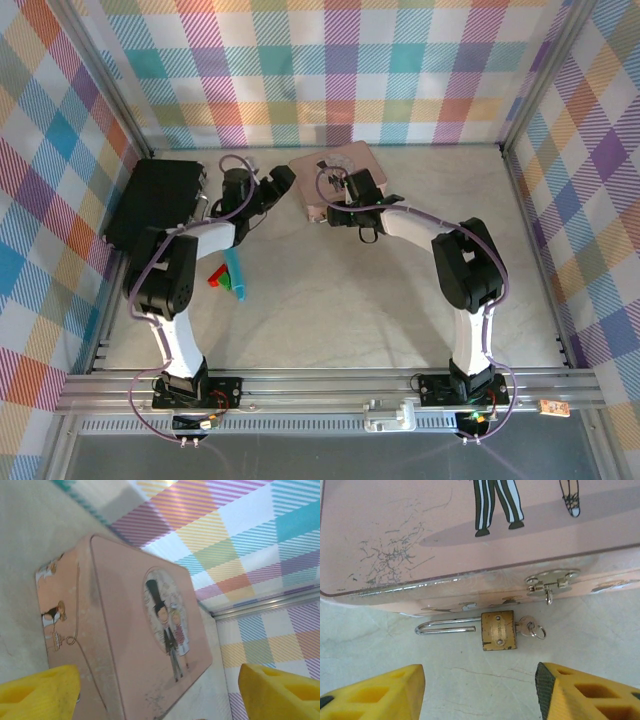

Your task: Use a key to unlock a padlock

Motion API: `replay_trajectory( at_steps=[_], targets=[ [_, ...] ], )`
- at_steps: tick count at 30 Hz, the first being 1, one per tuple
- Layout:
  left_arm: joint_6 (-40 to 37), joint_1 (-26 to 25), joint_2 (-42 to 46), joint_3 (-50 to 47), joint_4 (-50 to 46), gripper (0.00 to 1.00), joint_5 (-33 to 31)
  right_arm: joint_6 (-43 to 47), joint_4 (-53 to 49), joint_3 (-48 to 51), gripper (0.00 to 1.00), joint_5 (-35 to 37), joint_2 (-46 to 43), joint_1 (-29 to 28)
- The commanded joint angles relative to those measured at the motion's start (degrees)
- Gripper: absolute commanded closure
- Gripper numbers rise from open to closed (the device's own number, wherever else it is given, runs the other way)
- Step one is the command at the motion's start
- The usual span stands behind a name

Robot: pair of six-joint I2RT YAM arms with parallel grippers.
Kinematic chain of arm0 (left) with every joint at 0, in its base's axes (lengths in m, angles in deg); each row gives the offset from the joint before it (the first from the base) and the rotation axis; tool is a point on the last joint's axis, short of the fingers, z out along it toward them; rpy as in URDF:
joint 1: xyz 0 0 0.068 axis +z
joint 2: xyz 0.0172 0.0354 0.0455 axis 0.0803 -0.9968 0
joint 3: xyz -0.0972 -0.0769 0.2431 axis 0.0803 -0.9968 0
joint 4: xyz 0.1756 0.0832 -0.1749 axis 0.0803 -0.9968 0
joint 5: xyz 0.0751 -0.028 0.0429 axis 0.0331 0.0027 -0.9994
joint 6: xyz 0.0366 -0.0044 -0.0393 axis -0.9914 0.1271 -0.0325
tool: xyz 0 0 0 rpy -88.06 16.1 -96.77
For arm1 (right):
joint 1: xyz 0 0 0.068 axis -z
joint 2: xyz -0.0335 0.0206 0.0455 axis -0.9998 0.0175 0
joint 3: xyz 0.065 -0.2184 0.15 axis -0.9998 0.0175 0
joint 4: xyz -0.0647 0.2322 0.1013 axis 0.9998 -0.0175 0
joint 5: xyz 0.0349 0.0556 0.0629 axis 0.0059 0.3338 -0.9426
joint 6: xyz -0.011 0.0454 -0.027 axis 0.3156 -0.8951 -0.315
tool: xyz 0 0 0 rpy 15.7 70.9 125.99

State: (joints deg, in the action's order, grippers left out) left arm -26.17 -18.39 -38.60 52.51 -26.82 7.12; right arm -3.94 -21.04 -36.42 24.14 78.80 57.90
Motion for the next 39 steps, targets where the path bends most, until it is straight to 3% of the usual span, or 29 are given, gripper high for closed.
replay_trajectory(
  at_steps=[1, 6, 8, 16, 22, 24, 35, 39],
  targets=[
    [-3.86, 1.09, 5.54, -1.93, -4.77, 0.17, -0.26, 5.8, -1.37, -4.16, 0.35, -2.54, 3.38, 0.24],
    [-5.45, 1.3, 11.41, -5.18, -9.83, 0.13, 0.25, 8.8, -2.42, -9.34, 0.25, -4.14, 8.48, 0.15],
    [-5.92, 1.29, 13.81, -6.97, -11.33, 0.0, 0.38, 9.47, -4.05, -12.64, 0.24, -4.71, 10.99, 0.04],
    [-8.13, 1.2, 25.07, -14.38, -17.7, 0.0, -2.3, 9.99, -7.7, -22.27, 0.23, -4.64, 19.25, -0.07],
    [-10.25, 1.21, 30.09, -16.01, -23.22, 0.0, -3.88, 9.84, -13.29, -24.87, 0.33, -4.94, 20.6, -0.46],
    [-10.67, 1.17, 31.21, -16.31, -24.23, 0.0, -4.55, 9.4, -15.26, -23.47, 0.38, -4.61, 19.81, -0.79],
    [-11.09, 1.2, 35.51, -18.03, -27.05, 0.0, -7.02, 4.4, -11.63, 0.61, 0.44, -1.9, 5.99, -3.22],
    [-11.17, 1.21, 37.82, -19.51, -28.89, 0.0, -8.07, 2.46, -10.17, 8.68, 0.51, -0.64, 1.26, -5.31]
  ],
)
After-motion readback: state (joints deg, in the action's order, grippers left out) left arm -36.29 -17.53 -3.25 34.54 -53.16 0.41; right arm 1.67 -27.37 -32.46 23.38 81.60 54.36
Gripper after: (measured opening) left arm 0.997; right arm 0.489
